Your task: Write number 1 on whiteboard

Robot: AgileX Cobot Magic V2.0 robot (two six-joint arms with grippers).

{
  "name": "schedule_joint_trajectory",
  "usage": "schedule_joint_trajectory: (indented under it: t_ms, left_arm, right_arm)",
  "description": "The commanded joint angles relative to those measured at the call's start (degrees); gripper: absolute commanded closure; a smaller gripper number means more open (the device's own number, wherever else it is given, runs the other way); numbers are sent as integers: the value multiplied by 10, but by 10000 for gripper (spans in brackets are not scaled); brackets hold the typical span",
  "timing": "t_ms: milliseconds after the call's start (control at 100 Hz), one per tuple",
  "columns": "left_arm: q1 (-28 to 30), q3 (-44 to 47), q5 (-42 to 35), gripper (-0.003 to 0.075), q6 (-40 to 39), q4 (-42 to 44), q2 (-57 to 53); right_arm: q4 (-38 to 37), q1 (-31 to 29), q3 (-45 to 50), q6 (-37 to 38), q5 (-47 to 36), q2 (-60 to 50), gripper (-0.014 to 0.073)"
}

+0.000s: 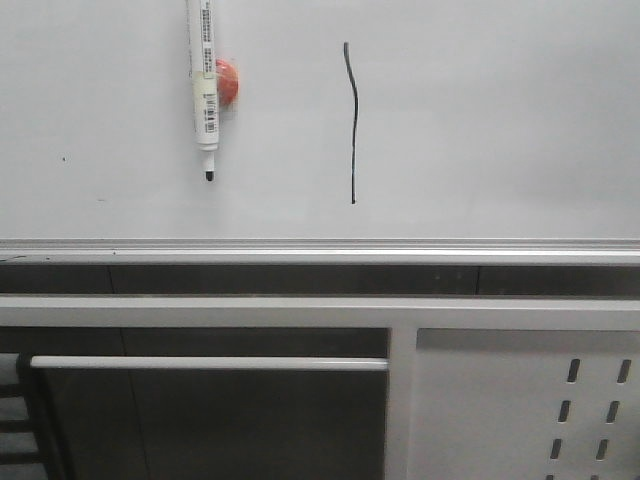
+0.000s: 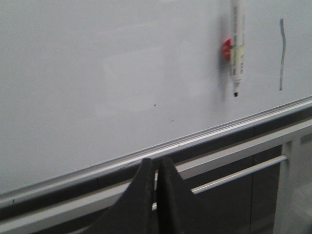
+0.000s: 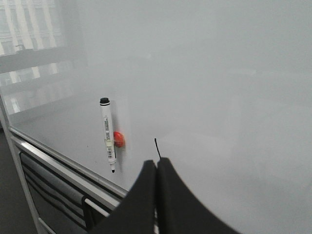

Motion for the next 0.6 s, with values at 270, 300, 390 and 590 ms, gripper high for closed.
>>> schedule_joint_trajectory:
  t_ms: [270, 300, 390, 590]
  left_arm:
    - [161, 52, -1, 738, 53, -81, -16]
    - [162, 54, 10, 738, 53, -88, -16]
    - [162, 65, 3, 738, 53, -127, -16]
    - [162, 64, 0, 738, 53, -156, -16]
  right_arm:
    - [-9, 0, -14, -6, 17, 5, 665]
    - [-9, 0, -14, -6, 17, 5, 665]
    - [-9, 0, -14, -6, 17, 5, 665]
    - [-9, 0, -14, -6, 17, 5, 665]
